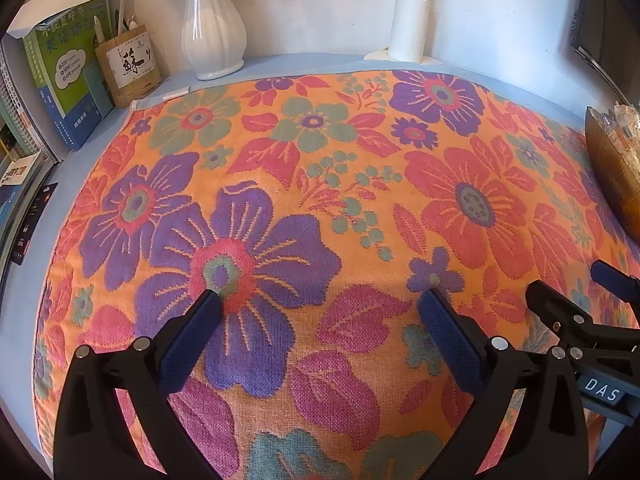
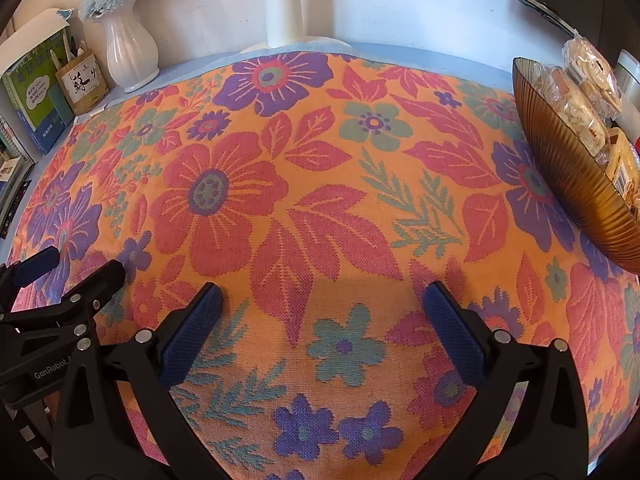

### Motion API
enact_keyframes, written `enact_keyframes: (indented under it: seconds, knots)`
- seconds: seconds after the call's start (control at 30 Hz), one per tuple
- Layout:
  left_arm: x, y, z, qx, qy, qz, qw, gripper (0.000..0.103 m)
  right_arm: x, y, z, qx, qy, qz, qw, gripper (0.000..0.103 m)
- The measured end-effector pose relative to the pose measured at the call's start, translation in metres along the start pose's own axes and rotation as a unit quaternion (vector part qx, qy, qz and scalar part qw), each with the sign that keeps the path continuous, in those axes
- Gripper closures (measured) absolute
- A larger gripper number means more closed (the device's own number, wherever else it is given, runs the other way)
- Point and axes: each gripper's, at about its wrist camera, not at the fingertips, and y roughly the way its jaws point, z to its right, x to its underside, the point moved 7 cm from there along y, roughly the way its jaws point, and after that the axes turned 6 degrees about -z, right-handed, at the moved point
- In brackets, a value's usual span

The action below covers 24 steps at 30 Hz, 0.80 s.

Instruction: Organize snacks

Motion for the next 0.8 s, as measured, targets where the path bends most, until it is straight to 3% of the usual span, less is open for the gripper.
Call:
enact_keyframes:
  seconds: [0.8]
  knots:
    - [-0.0005, -0.0002, 0.0004, 0.008, 0.013, 0.006, 0.9999, 0.005, 0.0002, -0.0004, 0.0011, -0.001, 0.000, 0.001, 1.000, 0.003]
